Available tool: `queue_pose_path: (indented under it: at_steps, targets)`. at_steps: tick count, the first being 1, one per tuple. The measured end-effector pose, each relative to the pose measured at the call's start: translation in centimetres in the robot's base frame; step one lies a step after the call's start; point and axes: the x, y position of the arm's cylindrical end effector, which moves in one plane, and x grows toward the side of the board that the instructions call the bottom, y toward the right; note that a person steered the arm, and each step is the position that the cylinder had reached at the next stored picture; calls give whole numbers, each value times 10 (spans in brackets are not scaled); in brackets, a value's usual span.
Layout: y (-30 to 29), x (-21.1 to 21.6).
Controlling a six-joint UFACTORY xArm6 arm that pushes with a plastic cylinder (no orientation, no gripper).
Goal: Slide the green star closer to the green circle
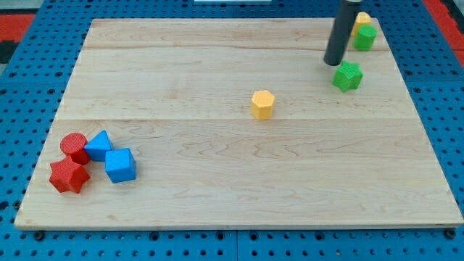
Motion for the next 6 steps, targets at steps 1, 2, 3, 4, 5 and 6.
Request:
queue_pose_path:
  at_steps: [1,2,3,4,5,6]
  targets:
    - [-30,0]
    - [-31,22]
    - [-21,51]
    - [-14,71]
    - [-11,66]
    - [7,58]
